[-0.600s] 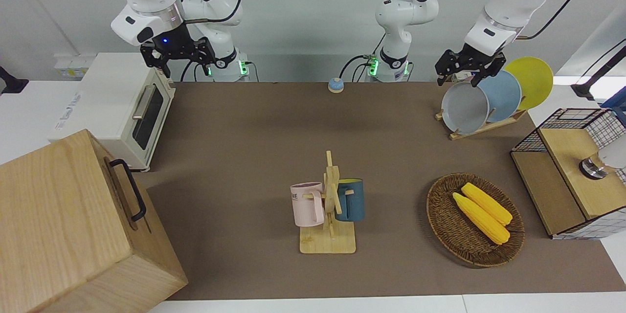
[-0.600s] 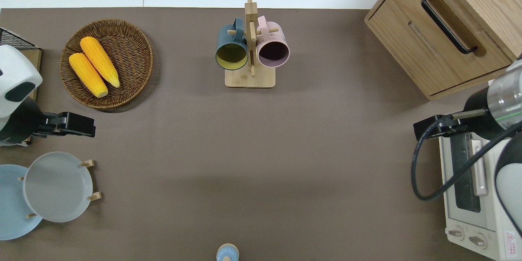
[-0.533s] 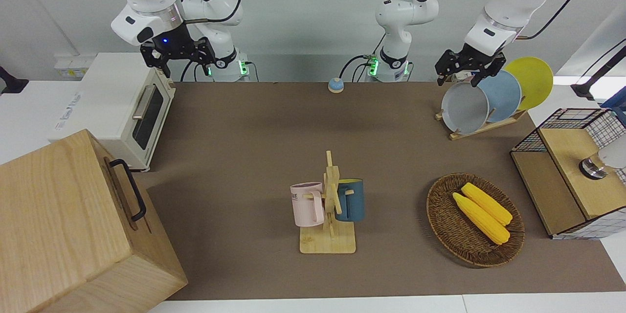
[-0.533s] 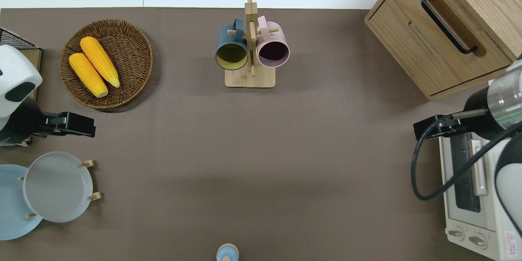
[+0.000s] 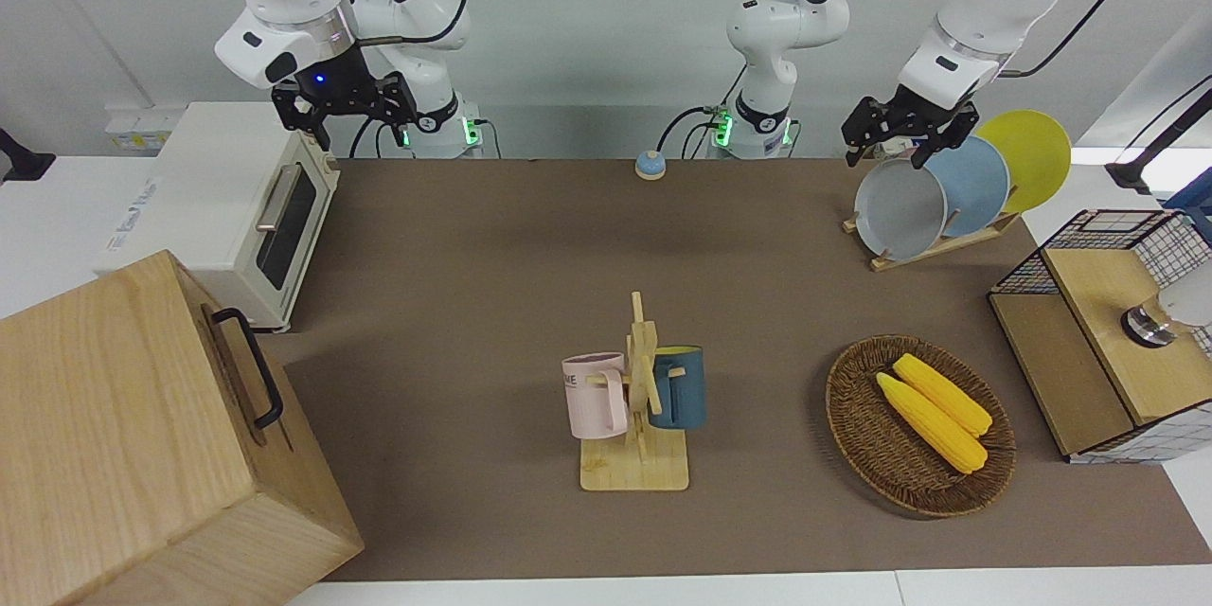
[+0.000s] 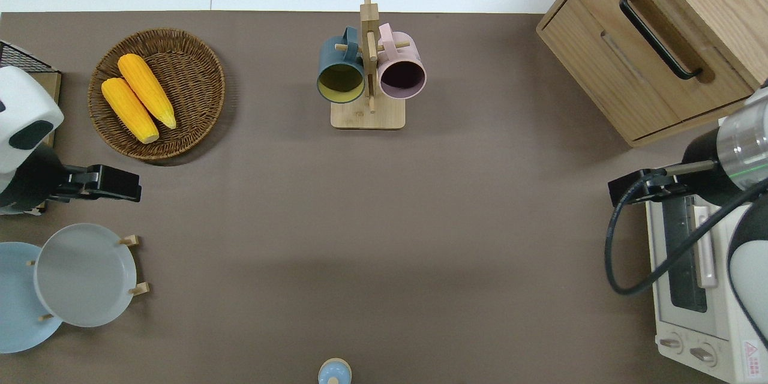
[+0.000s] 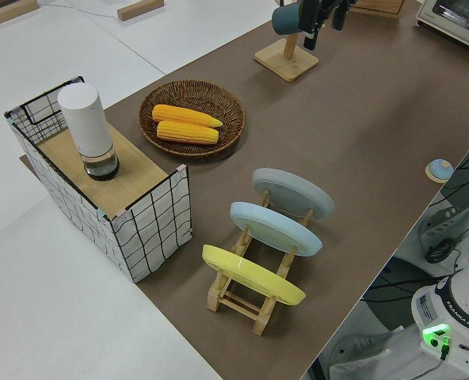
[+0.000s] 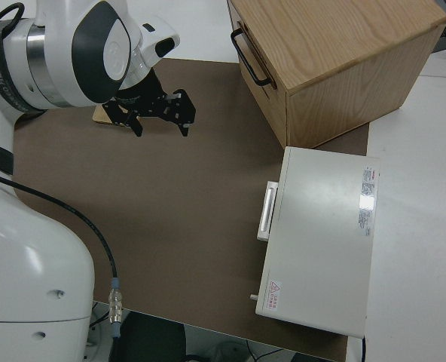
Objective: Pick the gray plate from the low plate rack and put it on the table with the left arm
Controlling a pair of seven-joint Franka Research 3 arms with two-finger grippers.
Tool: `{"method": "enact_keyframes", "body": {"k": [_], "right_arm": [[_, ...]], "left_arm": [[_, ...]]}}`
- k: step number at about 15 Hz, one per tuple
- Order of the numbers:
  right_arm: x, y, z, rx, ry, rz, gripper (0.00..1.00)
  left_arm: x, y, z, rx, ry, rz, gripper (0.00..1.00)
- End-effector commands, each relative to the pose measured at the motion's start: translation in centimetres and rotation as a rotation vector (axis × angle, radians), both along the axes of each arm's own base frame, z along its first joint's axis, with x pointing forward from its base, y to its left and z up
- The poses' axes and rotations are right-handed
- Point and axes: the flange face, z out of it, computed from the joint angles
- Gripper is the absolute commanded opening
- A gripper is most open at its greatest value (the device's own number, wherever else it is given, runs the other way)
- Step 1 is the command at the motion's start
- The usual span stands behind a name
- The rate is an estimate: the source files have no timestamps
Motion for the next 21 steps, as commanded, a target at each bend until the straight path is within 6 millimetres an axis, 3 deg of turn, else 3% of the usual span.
{"method": "enact_keyframes", "body": {"k": [1,7,14,21], "right_arm": [[-0.2,-0.2,0.4,-0.008,0.001,-0.015,0.983],[-0.2,-0.3,0.3,-0.008,0.002,-0.016,0.983],[-0.2,-0.2,0.4,-0.009,0.001,-0.015,0.983],[-0.2,-0.2,0.4,-0.008,0.001,-0.015,0.983]], "left_arm": [[-0.3,0.0,0.1,-0.011,0.026,0.005,0.99],[-1.3,0.1,0.2,-0.003,0.056,0.010,0.99],[-5.8,0.0,-0.5,0.025,0.068,0.023,0.99],[-9.5,1.0,-3.2,0.040,0.026,0.052,0.99]]}}
